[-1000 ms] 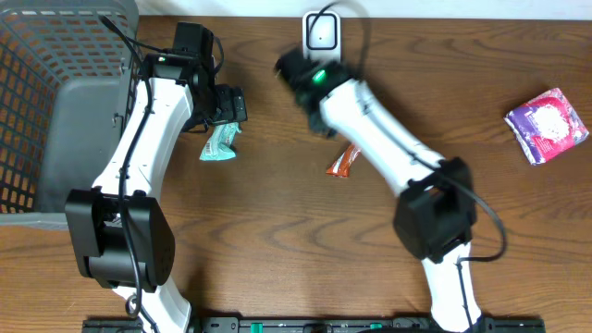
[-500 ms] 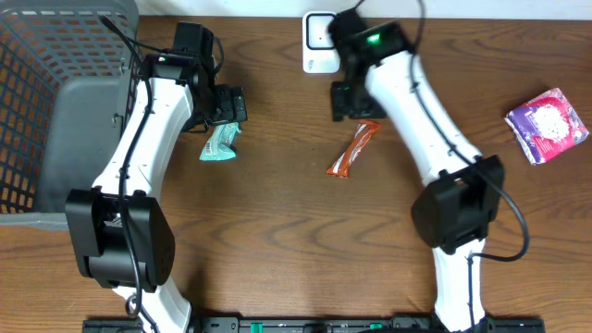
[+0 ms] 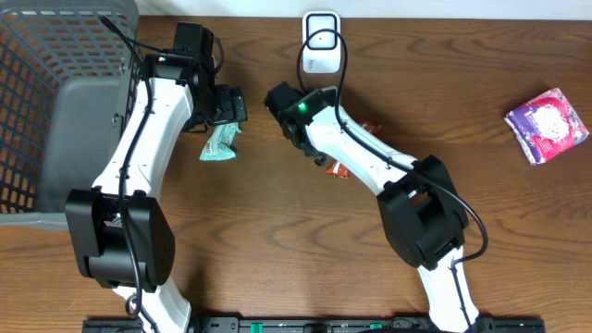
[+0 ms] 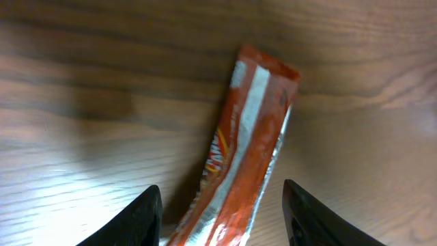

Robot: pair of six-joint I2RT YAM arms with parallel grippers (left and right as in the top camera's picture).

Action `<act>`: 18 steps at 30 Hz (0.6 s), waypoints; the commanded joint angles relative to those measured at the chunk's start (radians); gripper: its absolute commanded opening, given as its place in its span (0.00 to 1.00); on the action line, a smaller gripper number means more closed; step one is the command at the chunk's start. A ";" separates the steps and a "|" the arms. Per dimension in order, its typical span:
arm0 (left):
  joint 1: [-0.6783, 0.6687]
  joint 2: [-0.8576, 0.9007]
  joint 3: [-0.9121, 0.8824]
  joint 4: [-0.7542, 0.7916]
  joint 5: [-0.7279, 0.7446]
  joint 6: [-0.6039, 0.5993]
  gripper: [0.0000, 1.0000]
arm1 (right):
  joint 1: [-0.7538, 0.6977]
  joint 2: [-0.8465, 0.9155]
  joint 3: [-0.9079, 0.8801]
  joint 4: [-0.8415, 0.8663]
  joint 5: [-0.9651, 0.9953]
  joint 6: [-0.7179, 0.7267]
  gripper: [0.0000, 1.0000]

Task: Scan the item barcode
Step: 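Lift the red-orange bar with the right gripper to the scanner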

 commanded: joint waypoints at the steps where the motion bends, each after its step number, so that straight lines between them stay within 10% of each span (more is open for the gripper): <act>1: 0.003 0.007 -0.004 -0.005 -0.010 0.006 0.98 | -0.006 0.006 -0.072 0.006 0.087 0.028 0.52; 5: 0.003 0.007 -0.004 -0.005 -0.010 0.007 0.98 | -0.027 0.006 -0.113 -0.001 0.088 0.029 0.49; 8: 0.003 0.007 -0.004 -0.005 -0.010 0.006 0.98 | -0.037 0.006 -0.116 -0.027 0.089 0.028 0.25; 18: 0.003 0.007 -0.004 -0.005 -0.010 0.006 0.98 | -0.027 -0.004 0.121 -0.295 0.244 0.009 0.39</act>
